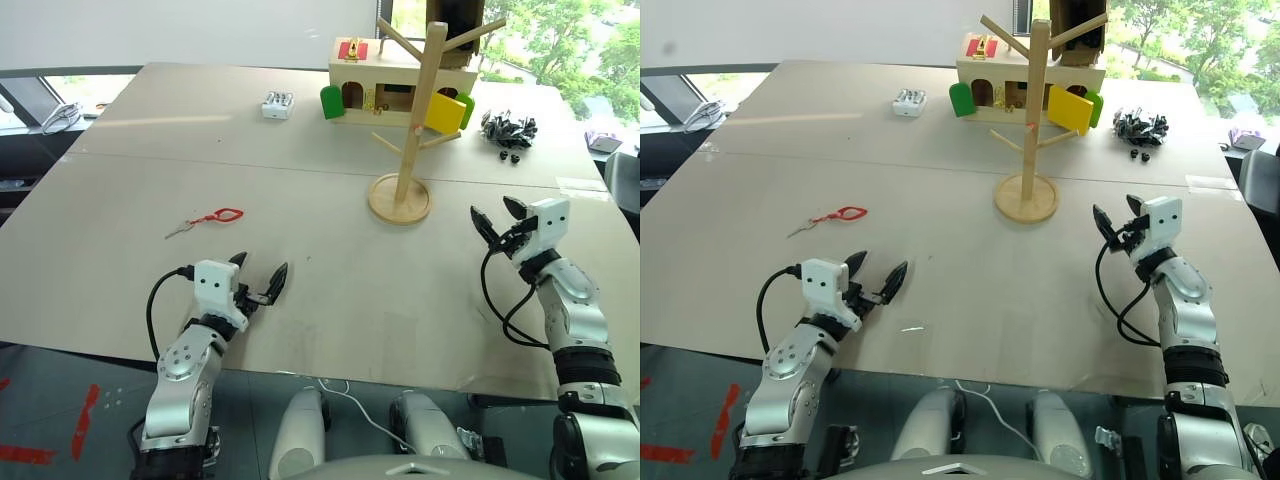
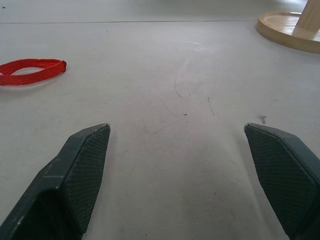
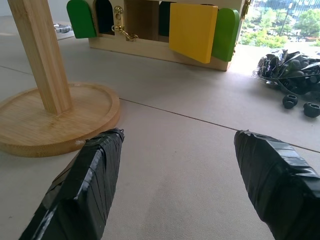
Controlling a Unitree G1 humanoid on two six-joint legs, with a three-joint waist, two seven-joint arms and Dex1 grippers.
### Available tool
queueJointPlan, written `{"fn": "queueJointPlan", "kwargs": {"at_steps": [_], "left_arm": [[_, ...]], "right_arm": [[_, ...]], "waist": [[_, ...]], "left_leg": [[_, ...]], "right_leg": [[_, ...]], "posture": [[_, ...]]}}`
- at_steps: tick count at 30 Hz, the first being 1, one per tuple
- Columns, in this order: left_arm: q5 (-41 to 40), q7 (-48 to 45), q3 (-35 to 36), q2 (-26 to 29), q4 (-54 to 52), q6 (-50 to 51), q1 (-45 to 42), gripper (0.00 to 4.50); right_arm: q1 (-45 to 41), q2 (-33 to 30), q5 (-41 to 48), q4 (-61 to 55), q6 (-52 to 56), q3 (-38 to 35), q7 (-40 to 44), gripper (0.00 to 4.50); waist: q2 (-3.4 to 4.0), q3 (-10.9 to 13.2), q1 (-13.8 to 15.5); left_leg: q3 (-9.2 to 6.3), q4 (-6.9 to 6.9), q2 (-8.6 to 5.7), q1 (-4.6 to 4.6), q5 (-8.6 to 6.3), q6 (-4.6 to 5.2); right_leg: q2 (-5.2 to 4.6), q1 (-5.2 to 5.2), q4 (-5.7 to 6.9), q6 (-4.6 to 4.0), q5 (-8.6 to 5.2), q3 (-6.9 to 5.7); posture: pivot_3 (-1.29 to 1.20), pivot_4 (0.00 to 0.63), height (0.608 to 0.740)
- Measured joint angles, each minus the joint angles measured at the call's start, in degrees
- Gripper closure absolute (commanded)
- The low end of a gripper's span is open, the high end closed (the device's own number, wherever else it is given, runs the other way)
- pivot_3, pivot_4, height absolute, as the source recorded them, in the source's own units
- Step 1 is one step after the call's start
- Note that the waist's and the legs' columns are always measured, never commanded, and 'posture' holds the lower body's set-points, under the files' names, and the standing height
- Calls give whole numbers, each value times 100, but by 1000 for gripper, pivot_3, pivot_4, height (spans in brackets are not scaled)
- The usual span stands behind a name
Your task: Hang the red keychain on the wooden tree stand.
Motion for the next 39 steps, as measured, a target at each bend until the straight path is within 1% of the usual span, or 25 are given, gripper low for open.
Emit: {"fn": "queueJointPlan", "kwargs": {"at_steps": [9, 23, 24, 25, 27, 28, 30, 31, 33, 34, 36, 39], "left_arm": [[26, 1, -64, -14, 20, 3, -153, 53], [71, 2, -64, -15, 30, 5, -151, 53], [73, 4, -54, -11, 29, 1, -160, 53], [75, 7, -73, -45, 81, 11, -178, 53], [75, 18, -56, -39, 88, 47, -233, 53], [72, 59, -14, -37, 109, 85, -286, 53], [71, 86, -10, -37, 153, 136, -397, 53], [64, 118, 4, -26, 248, 181, -594, 53], [38, 132, 68, 57, 373, 228, -849, 53], [8, 114, 126, 174, 478, 260, -1017, 53], [-62, -8, 271, 437, 751, 294, -1336, 53], [-232, -415, 509, 1050, 1502, 380, -1928, 53]], "right_arm": [[-7, -15, 26, 17, -3, -7, 48, 689], [-1, -28, 83, 17, 6, -8, 179, 689], [27, -37, 109, 10, 31, 3, 251, 689], [75, -85, 201, -45, 86, -1, 388, 689], [389, -271, 500, -395, 144, 59, 1111, 689], [640, -349, 680, -632, 195, 184, 1628, 689], [926, -520, 874, -929, 280, 348, 2215, 689], [1164, -755, 1021, -1253, 376, 492, 2702, 689], [1324, -981, 1113, -1592, 405, 579, 3155, 689], [1406, -1151, 1130, -1785, 402, 666, 3400, 689], [1509, -1286, 1156, -1988, 390, 694, 3707, 689], [1522, -1323, 1167, -2065, 365, 743, 3884, 689]], "waist": [[0, 0, -6], [0, 0, -3], [60, 30, -3], [9, -19, 23], [38, -25, 31], [37, -26, 36], [38, -24, 39], [38, -24, 44], [33, -22, 20], [31, -22, 3], [23, -24, -23], [21, -22, -27]], "left_leg": [[0, -1, 0, 0, 0, 0], [0, -1, 0, -1, 0, 0], [-6, -22, -7, 3, 1, -1], [-44, -11, -4, -11, 1, -3], [-23, -10, -12, -6, -7, 9], [-27, -12, -11, -5, -7, 9], [-29, -11, -10, -7, -7, 9], [-30, -9, -10, -7, -6, 9], [-31, -2, -10, -5, -6, 9], [-32, -1, -10, -2, -6, 9], [-35, -1, -5, 1, -6, 9], [-37, -1, -4, -2, -6, 8]], "right_leg": [[1, -1, 0, 0, 0, 0], [1, -1, 0, 0, 0, 0], [4, -1, -7, 20, -14, 10], [24, 15, -55, 1, 2, -8], [4, 19, -46, 3, 0, 1], [6, 20, -45, 3, -1, -2], [8, 19, -44, 3, -1, -4], [8, 20, -42, 3, 0, -4], [9, 22, -40, 3, 0, -3], [13, 21, -39, 3, 0, -2], [21, 23, -39, 3, 0, -3], [25, 20, -39, 3, 0, -4]], "posture": [[0, 150, 735], [0, 150, 735], [0, 150, 735], [0, 150, 735], [0, 150, 735], [0, 150, 735], [0, 150, 735], [0, 150, 735], [0, 150, 735], [0, 150, 735], [0, 150, 735], [0, 150, 735]]}}
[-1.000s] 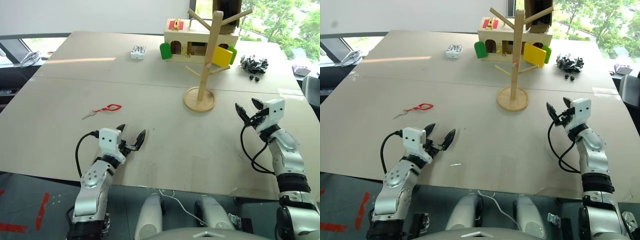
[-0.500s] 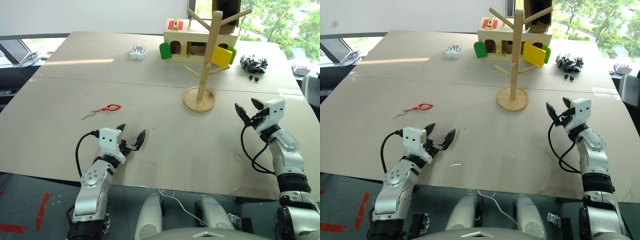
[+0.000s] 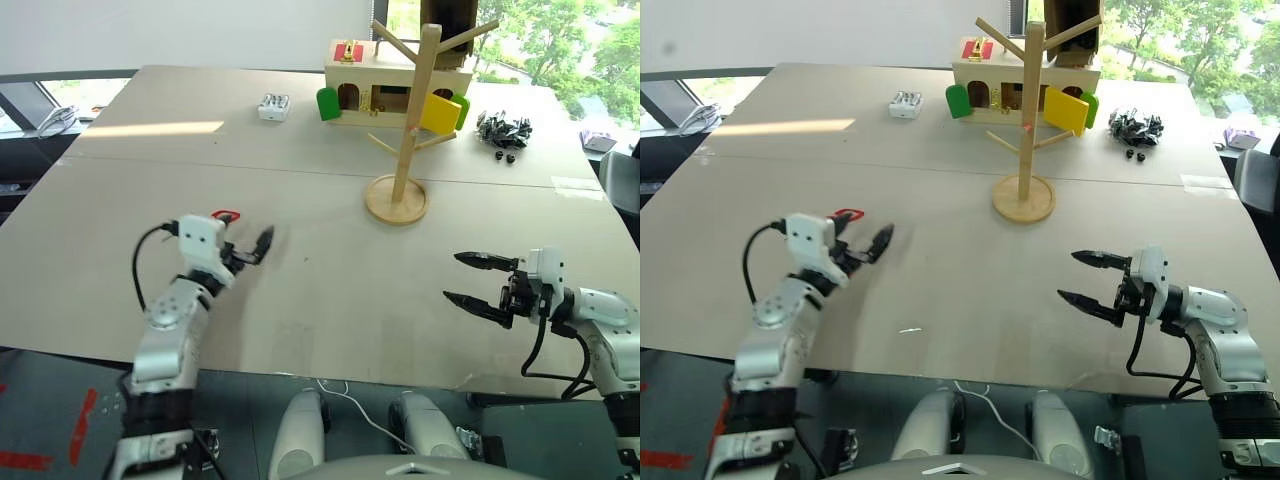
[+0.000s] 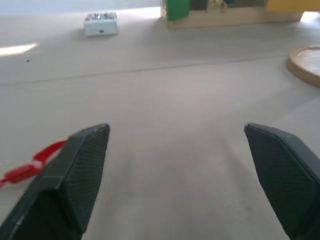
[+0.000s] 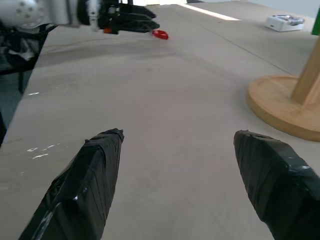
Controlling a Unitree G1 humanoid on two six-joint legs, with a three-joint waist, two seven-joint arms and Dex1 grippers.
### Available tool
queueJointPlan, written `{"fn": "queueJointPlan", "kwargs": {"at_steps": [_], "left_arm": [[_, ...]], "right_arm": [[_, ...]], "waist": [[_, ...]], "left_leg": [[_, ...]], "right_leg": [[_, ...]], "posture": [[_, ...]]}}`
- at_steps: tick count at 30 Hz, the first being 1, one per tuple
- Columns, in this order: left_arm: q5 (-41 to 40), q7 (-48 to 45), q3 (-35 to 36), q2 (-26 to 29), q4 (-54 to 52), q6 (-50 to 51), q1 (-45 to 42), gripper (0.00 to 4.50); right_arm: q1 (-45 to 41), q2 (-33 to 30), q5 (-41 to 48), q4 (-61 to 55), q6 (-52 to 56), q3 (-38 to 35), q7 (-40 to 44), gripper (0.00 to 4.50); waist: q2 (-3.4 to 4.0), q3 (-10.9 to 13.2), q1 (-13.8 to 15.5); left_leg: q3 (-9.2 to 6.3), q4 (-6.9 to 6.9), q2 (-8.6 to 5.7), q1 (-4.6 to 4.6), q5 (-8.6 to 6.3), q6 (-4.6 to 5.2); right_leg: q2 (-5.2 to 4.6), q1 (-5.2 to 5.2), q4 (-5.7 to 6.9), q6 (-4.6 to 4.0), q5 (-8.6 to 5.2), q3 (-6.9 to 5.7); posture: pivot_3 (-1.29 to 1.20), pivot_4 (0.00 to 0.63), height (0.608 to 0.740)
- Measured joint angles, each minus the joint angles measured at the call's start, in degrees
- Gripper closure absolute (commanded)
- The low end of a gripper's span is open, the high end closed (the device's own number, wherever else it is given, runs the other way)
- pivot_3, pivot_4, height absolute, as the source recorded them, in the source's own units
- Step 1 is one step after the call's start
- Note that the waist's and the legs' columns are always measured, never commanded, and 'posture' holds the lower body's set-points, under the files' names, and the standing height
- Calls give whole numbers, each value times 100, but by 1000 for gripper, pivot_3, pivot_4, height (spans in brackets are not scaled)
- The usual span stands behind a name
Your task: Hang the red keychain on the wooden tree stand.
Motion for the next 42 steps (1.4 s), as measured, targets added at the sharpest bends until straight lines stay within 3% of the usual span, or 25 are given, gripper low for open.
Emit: {"fn": "queueJointPlan", "kwargs": {"at_steps": [9, 22, 42], "left_arm": [[206, -1610, -68, 1203, 2809, -328, -1362, 53], [971, -2511, -510, 1690, 5229, -1108, -2633, 53], [1236, -2692, -565, 1757, 5655, -1395, -2787, 53]], "right_arm": [[-51, 20, -155, 8, -160, 18, -135, 689], [165, 71, -203, -202, -151, 6, -493, 689], [45, 131, -200, -192, -136, 3, -778, 689]], "waist": [[-4, 3, 62], [-9, 6, 50], [-10, 6, 56]], "left_leg": [[4, -1, -2, -5, 0, 0], [5, -1, -1, -8, 0, 0], [6, 2, -1, -8, 0, 0]], "right_leg": [[-7, -1, -5, 0, 0, -5], [-5, -7, 2, 0, 0, -5], [-6, -7, 8, 0, 0, -5]], "posture": [[0, 150, 735], [0, 150, 735], [0, 150, 735]]}}
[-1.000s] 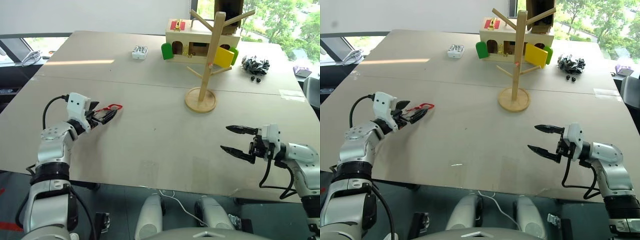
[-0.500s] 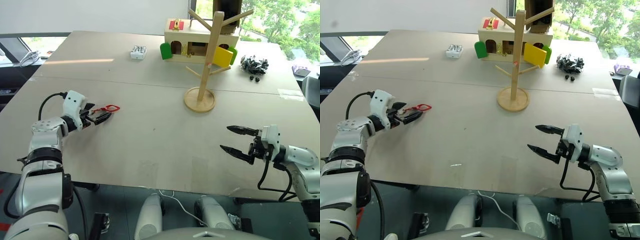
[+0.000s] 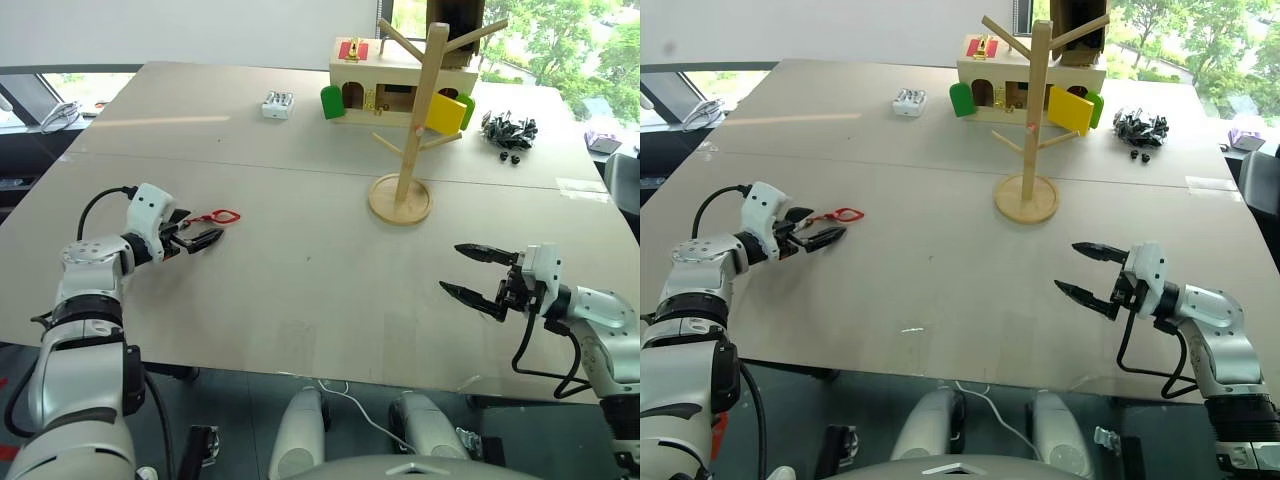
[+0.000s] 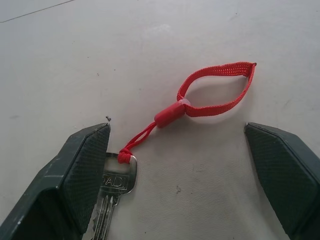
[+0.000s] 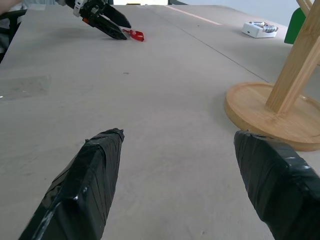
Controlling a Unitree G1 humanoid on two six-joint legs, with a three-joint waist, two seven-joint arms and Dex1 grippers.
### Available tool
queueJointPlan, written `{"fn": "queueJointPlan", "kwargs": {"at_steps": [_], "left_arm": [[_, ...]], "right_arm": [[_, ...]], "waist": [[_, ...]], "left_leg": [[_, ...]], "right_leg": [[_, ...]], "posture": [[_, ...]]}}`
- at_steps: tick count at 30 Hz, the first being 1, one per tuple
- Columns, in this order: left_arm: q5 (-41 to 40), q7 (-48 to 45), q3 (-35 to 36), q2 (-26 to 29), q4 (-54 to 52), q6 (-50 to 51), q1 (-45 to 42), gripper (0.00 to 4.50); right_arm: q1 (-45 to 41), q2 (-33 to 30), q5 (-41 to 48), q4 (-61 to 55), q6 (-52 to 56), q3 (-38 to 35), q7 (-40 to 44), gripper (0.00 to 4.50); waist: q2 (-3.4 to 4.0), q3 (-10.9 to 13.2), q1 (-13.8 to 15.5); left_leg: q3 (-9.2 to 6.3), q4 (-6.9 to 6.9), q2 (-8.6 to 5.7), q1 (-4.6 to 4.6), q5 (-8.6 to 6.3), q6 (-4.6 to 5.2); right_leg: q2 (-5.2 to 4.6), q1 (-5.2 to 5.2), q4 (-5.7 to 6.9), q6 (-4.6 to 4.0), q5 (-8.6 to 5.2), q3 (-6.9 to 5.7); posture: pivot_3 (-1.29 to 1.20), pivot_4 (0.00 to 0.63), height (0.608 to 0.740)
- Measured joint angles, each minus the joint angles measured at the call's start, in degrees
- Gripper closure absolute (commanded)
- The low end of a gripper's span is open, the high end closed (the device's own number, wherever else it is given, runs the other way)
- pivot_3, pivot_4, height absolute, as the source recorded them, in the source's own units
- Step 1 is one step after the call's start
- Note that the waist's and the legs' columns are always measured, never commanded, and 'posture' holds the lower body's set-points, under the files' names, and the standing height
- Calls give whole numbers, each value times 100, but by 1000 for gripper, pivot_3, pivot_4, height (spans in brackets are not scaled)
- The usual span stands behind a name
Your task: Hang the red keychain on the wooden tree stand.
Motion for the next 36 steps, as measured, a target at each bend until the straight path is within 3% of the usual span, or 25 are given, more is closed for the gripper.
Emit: {"fn": "queueJointPlan", "kwargs": {"at_steps": [35, 36], "left_arm": [[-29, 379, 74, -389, 407, -122, -299, 53], [-30, 379, 74, -390, 415, -127, -299, 553]], "right_arm": [[-13, 61, 29, -1, 16, -38, -276, 689], [-14, 61, 29, -1, 16, -39, -279, 689]], "waist": [[1, -1, 77], [1, -1, 77]], "left_leg": [[0, 20, -2, 4, 0, 0], [0, 20, -2, 4, 0, 0]], "right_leg": [[-1, -2, 34, 0, -1, 0], [-1, -2, 34, 0, -1, 0]], "posture": [[0, 150, 735], [0, 150, 735]]}}
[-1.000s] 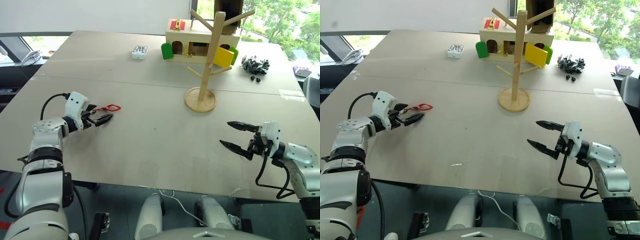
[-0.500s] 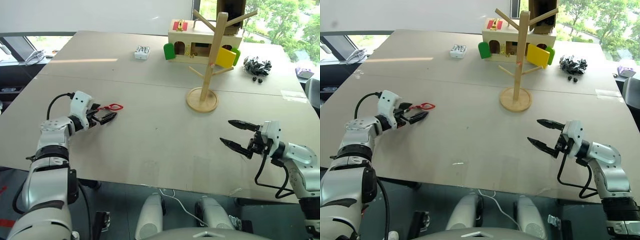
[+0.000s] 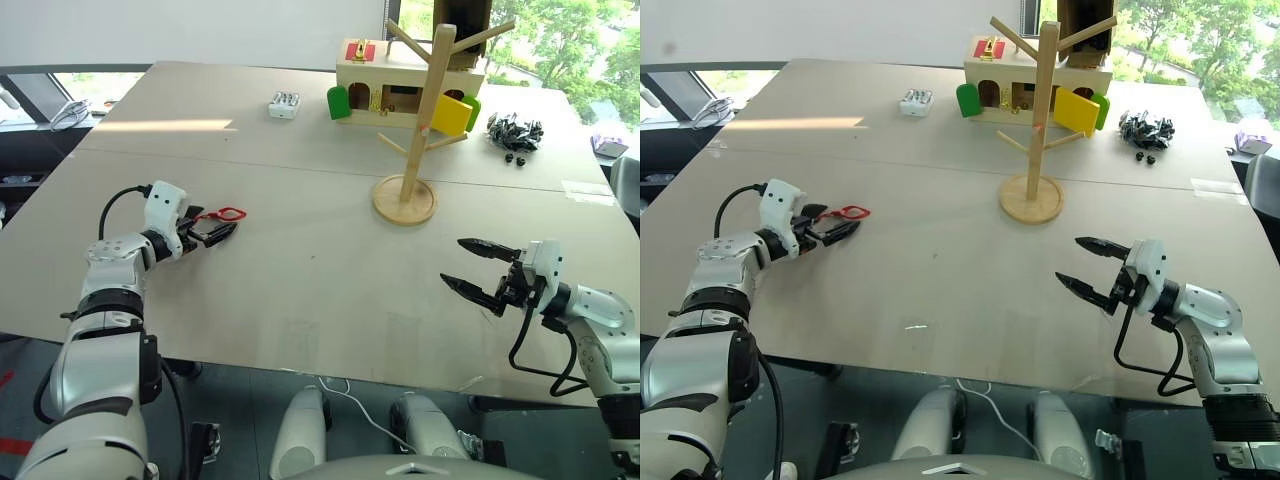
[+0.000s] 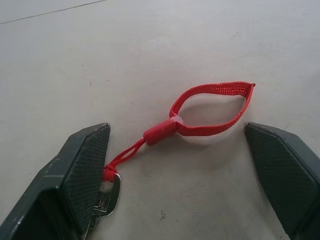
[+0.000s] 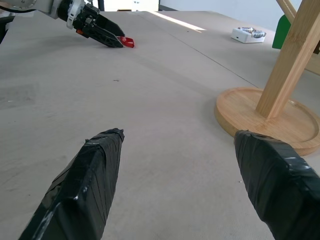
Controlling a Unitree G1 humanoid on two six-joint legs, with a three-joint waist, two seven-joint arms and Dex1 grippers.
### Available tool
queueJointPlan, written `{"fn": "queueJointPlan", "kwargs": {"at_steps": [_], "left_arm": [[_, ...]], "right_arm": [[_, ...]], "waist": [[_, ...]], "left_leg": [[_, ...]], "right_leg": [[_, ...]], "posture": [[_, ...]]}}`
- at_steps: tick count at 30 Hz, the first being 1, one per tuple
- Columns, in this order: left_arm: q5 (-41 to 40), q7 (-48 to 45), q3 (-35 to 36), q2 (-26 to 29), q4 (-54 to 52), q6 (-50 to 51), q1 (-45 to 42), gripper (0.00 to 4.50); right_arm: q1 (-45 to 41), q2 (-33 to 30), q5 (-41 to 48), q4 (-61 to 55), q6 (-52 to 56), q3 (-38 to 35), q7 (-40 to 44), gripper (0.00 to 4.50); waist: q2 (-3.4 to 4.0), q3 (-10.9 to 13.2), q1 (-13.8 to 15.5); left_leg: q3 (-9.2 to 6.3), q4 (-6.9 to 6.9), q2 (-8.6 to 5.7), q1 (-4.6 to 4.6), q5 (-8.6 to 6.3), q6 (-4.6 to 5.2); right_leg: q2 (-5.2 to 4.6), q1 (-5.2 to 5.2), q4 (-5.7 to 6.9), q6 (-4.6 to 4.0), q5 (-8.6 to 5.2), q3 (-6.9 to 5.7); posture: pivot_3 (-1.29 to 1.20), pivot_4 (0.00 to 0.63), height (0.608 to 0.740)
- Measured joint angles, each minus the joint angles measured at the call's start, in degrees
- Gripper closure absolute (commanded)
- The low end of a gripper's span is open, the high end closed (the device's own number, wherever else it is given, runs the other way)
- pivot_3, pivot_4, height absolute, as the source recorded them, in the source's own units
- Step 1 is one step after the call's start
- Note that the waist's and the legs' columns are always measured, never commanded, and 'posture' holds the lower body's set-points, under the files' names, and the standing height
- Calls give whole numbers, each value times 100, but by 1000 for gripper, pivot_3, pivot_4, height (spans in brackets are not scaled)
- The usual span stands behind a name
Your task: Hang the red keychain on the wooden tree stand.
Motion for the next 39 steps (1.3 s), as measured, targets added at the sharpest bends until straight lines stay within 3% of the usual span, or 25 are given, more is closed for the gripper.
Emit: {"fn": "queueJointPlan", "kwargs": {"at_steps": [1, 9, 17, 22, 26, 30, 39], "left_arm": [[-4, -1, 0, -17, 4, -4, 0, 757], [-53, 49, 9, -84, 6, -52, 2, 4480], [-128, 69, 148, -176, -226, -124, 230, 4480], [-463, 363, 252, -765, -2124, -170, 1347, 4480], [-799, 1304, 137, -1754, -5373, 537, 2719, 4480], [-768, 1976, -262, -2366, -7095, 862, 2869, 4480], [-517, 2912, -1127, -3539, -7696, 1066, 2412, 4480]], "right_arm": [[-3, 0, 0, 0, 0, 0, -6, 689], [-48, 0, 3, 8, 10, -5, -29, 689], [-75, -2, 7, 12, 41, -38, -28, 689], [-90, -106, 126, 0, 192, -170, -23, 689], [-284, -685, 783, -297, 890, -767, -15, 689], [-665, -1270, 1471, -596, 1633, -1358, 25, 689], [-1601, -2150, 2442, -652, 3104, -2006, -89, 689]], "waist": [[0, 0, -1], [0, 0, -72], [0, 0, -77], [1, 0, -60], [-3, 2, -57], [-5, 0, -69], [-7, 1, -89]], "left_leg": [[0, 0, 0, 0, 0, 0], [-1, 0, 0, 1, 0, 0], [1, 0, 0, 1, 0, 0], [8, 1, -1, -1, 0, -1], [7, 4, -2, -3, 1, -1], [2, 6, -3, 10, 0, 0], [-6, 6, -11, 5, 0, 1]], "right_leg": [[0, 0, 0, 0, 0, 0], [1, -3, 9, 0, 0, 0], [0, -6, 14, -1, -1, 2], [-11, -6, 15, 0, 0, 7], [-15, -5, 18, 0, 0, 9], [-7, 8, 21, 1, 0, 11], [-7, 8, 12, 1, 0, 13]], "posture": [[0, 150, 735], [0, 150, 735], [0, 150, 735], [0, 150, 735], [0, 150, 735], [0, 150, 735], [0, 150, 735]]}}
